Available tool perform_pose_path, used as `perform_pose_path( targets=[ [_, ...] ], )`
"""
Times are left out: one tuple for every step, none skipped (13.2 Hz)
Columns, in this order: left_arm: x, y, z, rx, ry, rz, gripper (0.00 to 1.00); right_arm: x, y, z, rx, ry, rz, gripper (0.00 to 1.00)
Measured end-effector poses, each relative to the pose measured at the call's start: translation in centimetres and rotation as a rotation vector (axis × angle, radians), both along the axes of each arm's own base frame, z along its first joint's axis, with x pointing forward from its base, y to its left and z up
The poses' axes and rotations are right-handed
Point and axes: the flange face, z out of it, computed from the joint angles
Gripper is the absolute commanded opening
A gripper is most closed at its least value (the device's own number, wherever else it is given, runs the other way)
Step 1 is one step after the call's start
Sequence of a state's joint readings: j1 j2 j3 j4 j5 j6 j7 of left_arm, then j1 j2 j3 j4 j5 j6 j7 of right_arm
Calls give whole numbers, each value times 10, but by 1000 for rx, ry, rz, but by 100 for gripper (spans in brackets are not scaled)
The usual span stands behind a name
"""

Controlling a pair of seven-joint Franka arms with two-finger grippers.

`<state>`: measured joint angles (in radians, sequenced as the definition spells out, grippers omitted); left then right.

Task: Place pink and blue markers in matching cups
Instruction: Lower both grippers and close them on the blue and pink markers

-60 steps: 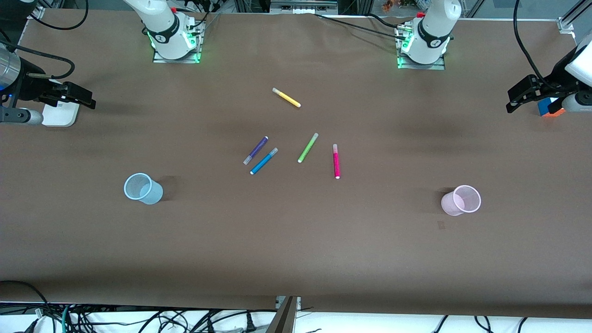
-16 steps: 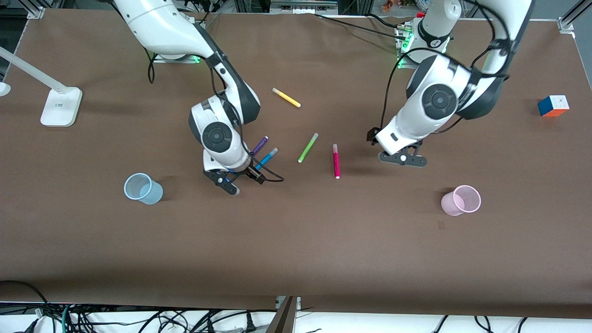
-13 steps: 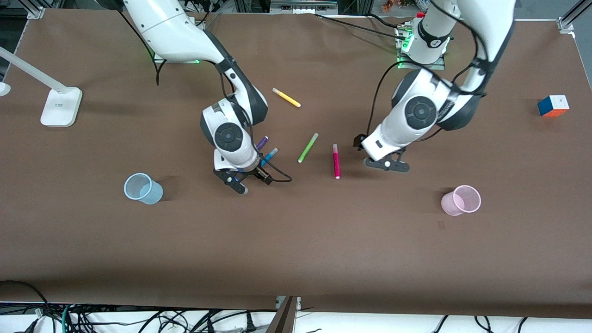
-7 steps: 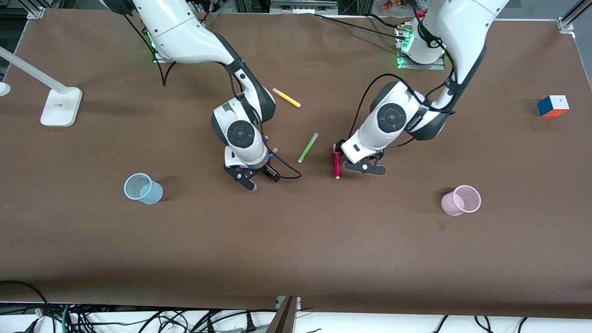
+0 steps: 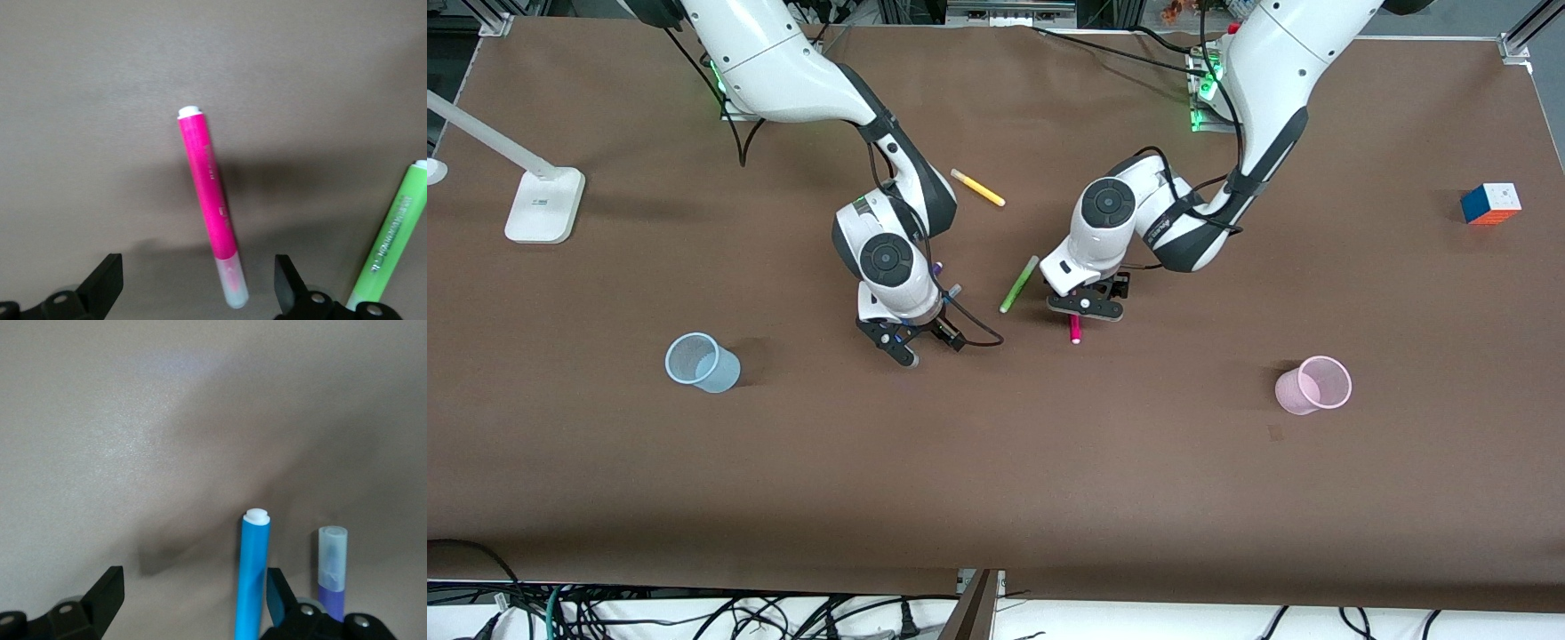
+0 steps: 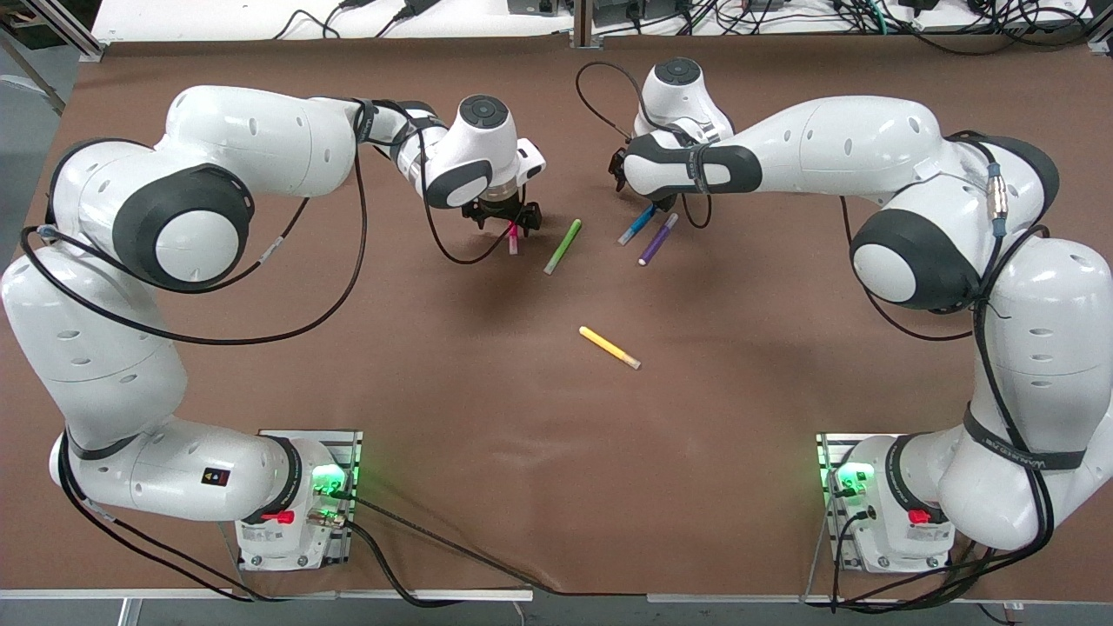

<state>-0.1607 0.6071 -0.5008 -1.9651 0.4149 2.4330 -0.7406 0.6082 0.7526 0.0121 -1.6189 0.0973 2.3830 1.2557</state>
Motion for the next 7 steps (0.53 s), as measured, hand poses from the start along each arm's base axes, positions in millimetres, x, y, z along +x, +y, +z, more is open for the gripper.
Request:
perform_pose_path(
  targets=[
    [-1, -2, -4, -10, 0, -1, 85, 0, 0, -1, 0, 2, -2, 95],
    [-1, -3, -8, -19, 2, -1, 76, 0, -1, -2, -1, 5, -3, 95],
    [-3, -4, -12, -25, 5, -2, 71, -1, -2, -4, -3, 9, -4, 95],
    [-4, -5, -15, -27, 8, -5, 64, -1, -2, -7, -6, 14, -4, 95],
    [-5, -6, -16, -29, 12, -7, 29, -2, -3, -10, -12, 23, -4, 95],
    [-7, -7, -17, -30, 15, -10, 15, -4, -4, -13, -21, 37, -3, 94],
    [-8, -10, -17, -32, 18, -13, 8, -5, -6, -16, -30, 51, -2, 87]
  ],
)
